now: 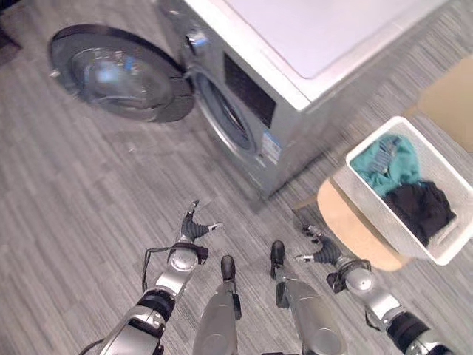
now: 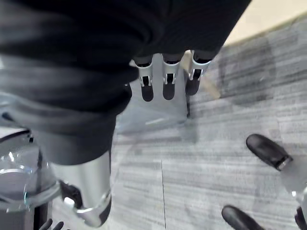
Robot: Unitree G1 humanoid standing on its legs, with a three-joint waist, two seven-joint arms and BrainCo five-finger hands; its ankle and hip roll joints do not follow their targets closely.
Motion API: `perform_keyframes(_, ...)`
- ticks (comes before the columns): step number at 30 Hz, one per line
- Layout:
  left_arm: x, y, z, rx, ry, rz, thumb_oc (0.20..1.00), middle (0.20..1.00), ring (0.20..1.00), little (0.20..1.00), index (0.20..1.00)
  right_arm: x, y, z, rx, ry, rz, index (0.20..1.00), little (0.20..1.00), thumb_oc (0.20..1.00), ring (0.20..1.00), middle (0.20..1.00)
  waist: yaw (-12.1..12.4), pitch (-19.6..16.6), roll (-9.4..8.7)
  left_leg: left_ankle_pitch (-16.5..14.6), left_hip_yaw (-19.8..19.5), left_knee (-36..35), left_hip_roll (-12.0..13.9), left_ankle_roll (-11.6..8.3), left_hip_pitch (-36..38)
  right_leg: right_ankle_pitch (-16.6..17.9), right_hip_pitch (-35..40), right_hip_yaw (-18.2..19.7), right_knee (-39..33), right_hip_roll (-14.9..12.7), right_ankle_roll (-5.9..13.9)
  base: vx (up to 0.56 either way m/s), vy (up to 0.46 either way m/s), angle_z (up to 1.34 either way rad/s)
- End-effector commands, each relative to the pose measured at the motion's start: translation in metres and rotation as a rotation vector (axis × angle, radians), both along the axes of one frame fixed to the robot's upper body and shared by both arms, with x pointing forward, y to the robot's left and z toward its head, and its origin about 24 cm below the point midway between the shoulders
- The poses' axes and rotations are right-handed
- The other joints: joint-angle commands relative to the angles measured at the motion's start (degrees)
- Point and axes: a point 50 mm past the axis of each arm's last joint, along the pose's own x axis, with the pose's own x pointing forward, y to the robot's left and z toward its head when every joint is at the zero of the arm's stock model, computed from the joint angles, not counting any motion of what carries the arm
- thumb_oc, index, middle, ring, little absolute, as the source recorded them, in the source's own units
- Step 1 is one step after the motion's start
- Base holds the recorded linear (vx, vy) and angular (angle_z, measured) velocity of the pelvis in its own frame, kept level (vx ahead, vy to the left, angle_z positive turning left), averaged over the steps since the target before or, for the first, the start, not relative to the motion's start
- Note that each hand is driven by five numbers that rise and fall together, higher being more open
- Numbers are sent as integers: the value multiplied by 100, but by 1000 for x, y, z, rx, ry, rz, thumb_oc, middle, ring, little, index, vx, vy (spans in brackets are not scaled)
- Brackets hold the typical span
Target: Grab the laundry basket,head to the washer,open it,put in the laundry and shut it.
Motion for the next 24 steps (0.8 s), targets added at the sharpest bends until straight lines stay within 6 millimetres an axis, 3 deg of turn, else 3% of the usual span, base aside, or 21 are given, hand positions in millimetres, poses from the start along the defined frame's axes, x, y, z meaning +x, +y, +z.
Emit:
perform_keyframes(1,0,22,8,86,-51,66,1000,1000,1000,1000,1000,7,20,21,54,-112,58,1000,1000,1000,1000,1000,106,-69,-60,-228,291,275,94,-144,-177,-1044,601,-17,499,-494,432,61,223,-75)
perform_keyframes(4,13,44,29,147,-101,137,1000,1000,1000,1000,1000,11,15,29,58,-150,46,1000,1000,1000,1000,1000,55,-29,-126,-290,451,296,36,-67,-200,-941,509,77,504,-556,483,64,150,-62)
perform_keyframes(5,21,55,44,183,-142,177,1000,1000,1000,1000,1000,14,14,36,63,-179,44,1000,1000,1000,1000,1000,29,1,-139,-324,497,299,0,-39,-209,-904,497,88,456,-584,506,72,129,-19)
perform_keyframes(6,21,55,44,183,-142,176,1000,1000,1000,1000,1000,14,14,36,63,-179,44,1000,1000,1000,1000,1000,30,3,-140,-324,498,299,0,-39,-208,-904,497,89,456,-585,507,63,116,-5)
perform_keyframes(9,35,71,72,236,-207,236,1000,1000,1000,1000,1000,19,11,48,76,-228,43,1000,1000,1000,1000,1000,-8,67,-163,-340,545,282,-42,-8,-261,-836,460,91,390,-631,551,37,85,8)
perform_keyframes(10,44,79,93,281,-251,259,1000,1000,1000,1000,1000,22,11,54,87,-251,44,1000,1000,1000,1000,1000,-15,121,-166,-339,549,277,-54,5,-299,-807,416,84,382,-657,566,25,58,5)
perform_keyframes(11,44,79,93,281,-251,259,1000,1000,1000,1000,1000,22,11,54,87,-251,44,1000,1000,1000,1000,1000,-15,122,-166,-339,550,277,-54,5,-299,-807,416,84,382,-657,566,34,58,2)
perform_keyframes(12,50,90,113,336,-283,285,1000,1000,1000,1000,1000,25,12,61,96,-276,54,1000,1000,1000,1000,1000,-26,173,-182,-329,558,248,-58,21,-322,-766,384,63,367,-668,591,16,21,-5)
perform_keyframes(13,50,90,113,336,-283,285,1000,1000,1000,1000,1000,25,12,61,96,-277,54,1000,1000,1000,1000,1000,-23,178,-184,-328,559,248,-58,21,-320,-766,385,64,367,-668,591,22,29,-7)
perform_keyframes(16,56,105,141,390,-320,342,1000,1000,1000,1000,1000,28,14,69,101,-305,72,1000,1000,1000,1000,1000,-21,261,-199,-288,564,180,-65,31,-348,-684,333,49,317,-681,637,15,16,-7)
perform_keyframes(18,56,119,153,397,-319,399,1000,1000,1000,1000,1000,29,14,73,99,-316,85,1000,1000,1000,1000,1000,-23,320,-219,-265,568,163,-59,31,-381,-626,291,33,287,-692,655,-1,7,-5)
perform_keyframes(19,56,132,170,417,-330,443,1000,1000,1000,1000,1000,30,12,75,98,-322,86,1000,1000,1000,1000,1000,-38,360,-231,-242,571,159,-48,24,-434,-582,243,22,263,-698,665,-3,1,-4)
perform_keyframes(20,56,132,171,417,-331,443,1000,1000,1000,1000,1000,30,12,75,99,-323,85,1000,1000,1000,1000,1000,-35,362,-233,-243,572,160,-47,24,-435,-582,242,22,264,-698,665,-3,2,-3)
perform_keyframes(24,61,142,210,441,-374,493,1000,1000,1000,1000,1000,30,12,78,101,-324,102,1000,1000,1000,1000,1000,-99,454,-298,-241,590,237,-13,4,-568,-525,154,-8,193,-700,673,0,0,0)
